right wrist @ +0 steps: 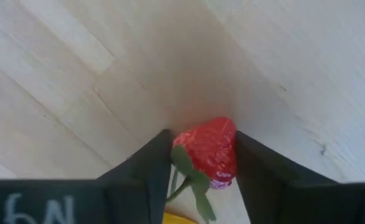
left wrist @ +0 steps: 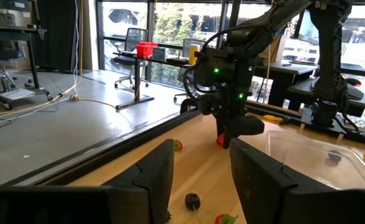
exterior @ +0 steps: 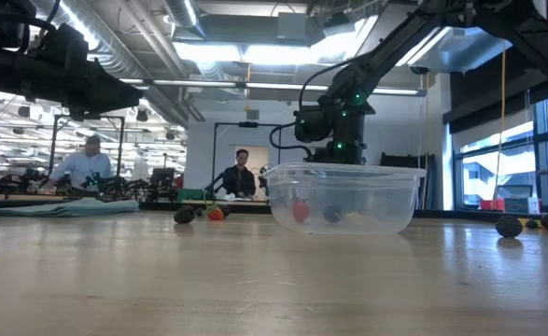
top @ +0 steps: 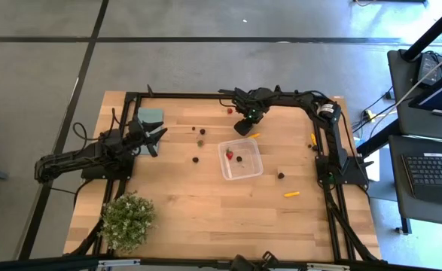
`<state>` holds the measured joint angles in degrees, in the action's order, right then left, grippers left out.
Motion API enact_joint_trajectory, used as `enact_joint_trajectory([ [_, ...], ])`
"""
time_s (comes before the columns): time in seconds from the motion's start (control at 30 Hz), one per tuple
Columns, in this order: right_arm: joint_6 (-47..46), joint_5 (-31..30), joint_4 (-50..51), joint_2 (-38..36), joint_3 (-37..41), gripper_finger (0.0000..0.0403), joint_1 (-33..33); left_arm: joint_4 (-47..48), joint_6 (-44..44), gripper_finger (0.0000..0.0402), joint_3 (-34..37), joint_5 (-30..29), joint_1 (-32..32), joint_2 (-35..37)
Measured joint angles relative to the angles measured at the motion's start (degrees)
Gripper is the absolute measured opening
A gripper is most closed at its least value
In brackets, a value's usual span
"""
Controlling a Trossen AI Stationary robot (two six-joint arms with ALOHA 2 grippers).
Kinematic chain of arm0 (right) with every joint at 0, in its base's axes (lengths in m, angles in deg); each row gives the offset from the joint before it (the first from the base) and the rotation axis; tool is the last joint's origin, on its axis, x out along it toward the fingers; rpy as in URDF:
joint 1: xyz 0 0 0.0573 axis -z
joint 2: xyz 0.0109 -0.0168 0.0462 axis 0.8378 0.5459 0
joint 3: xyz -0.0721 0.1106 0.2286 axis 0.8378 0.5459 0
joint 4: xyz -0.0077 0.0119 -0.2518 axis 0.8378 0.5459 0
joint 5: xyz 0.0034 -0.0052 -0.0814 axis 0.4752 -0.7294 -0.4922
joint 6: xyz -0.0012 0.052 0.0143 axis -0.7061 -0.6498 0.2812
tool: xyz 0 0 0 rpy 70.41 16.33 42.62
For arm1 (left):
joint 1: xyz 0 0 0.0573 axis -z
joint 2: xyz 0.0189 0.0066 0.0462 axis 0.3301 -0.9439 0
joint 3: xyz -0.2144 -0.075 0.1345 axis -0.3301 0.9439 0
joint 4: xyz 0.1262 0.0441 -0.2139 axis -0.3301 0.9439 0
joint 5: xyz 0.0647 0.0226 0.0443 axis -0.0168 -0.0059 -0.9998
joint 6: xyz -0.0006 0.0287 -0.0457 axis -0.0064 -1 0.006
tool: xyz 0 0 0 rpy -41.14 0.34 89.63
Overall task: Pick and placing Produce into tupperware
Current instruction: Put the top right strawberry into the transparent bin
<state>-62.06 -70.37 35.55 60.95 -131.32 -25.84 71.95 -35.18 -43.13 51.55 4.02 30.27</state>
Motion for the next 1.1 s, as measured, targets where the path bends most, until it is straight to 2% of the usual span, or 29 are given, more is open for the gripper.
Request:
enact_joint_trajectory([
  [0.13, 0.1, 0.1, 0.0, 0.0, 0.0, 0.0139, 0.0, 0.0, 0.0, 0.0149, 0.0, 0.0, 0.0, 0.0],
  [0.37, 1.7, 0.7, 3.7, 0.7, -2.8, 0.0142, 0.0, 0.0, 0.0, 0.0149, 0.0, 0.0, 0.0, 0.0],
  [0.73, 5.7, 0.4, 20.0, 0.3, -29.0, 0.0139, -0.5, 0.0, 0.0, 0.0149, 0.0, 0.0, 0.0, 0.0],
  [0.93, 7.9, 0.4, 34.0, 0.3, -39.6, 0.0141, -7.5, 0.0, 0.0, 0.0149, 0.0, 0.0, 0.0, 0.0],
  [1.1, 8.6, 0.4, 35.7, 0.3, -40.9, 0.0139, -15.6, 0.0, 0.0, 0.0149, 0.0, 0.0, 0.0, 0.0],
])
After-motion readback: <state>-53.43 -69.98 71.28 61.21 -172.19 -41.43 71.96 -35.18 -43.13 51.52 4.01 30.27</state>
